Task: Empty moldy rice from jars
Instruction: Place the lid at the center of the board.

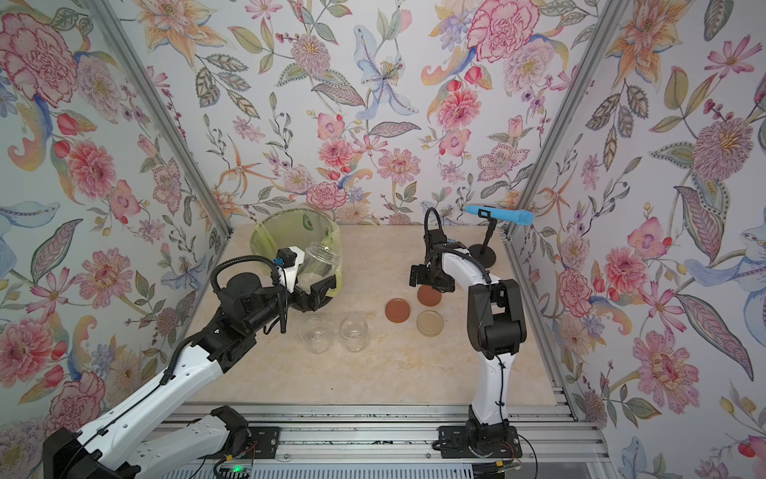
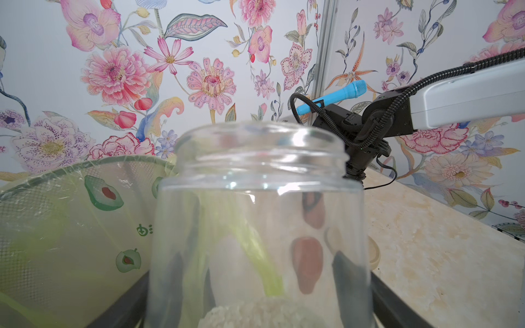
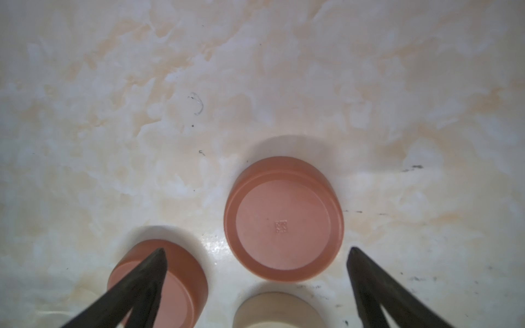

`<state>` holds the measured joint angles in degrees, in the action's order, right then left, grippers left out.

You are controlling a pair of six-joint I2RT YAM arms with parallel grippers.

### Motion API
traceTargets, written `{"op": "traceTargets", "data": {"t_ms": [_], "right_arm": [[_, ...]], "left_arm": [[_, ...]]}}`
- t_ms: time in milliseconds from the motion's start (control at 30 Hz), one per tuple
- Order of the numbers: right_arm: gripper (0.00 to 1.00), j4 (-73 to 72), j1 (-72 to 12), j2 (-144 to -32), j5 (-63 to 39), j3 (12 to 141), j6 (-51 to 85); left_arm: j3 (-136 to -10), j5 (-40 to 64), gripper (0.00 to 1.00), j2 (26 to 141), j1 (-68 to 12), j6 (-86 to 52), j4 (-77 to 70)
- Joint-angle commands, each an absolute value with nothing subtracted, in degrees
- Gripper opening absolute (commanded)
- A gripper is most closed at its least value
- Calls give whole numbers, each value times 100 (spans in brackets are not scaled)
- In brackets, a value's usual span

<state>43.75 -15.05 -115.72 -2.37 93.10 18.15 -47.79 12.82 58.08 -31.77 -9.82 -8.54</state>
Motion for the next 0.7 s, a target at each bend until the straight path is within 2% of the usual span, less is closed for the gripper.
{"op": "traceTargets", "data": {"t_ms": [0, 267, 667], "right_arm": [[100, 4723, -1772, -11346, -430, 9783, 1754], [100, 4743, -2236, -11126, -1452, 10401, 1879], [100, 4738, -2718, -11079, -2140, 11355, 2177]], "left_arm": [[-5130, 1222, 0, 5817, -3077, -888, -1313], [-5278, 1313, 0, 5879, -3007, -887, -1210], [-5801, 1296, 0, 5914, -2771, -703, -601]]}}
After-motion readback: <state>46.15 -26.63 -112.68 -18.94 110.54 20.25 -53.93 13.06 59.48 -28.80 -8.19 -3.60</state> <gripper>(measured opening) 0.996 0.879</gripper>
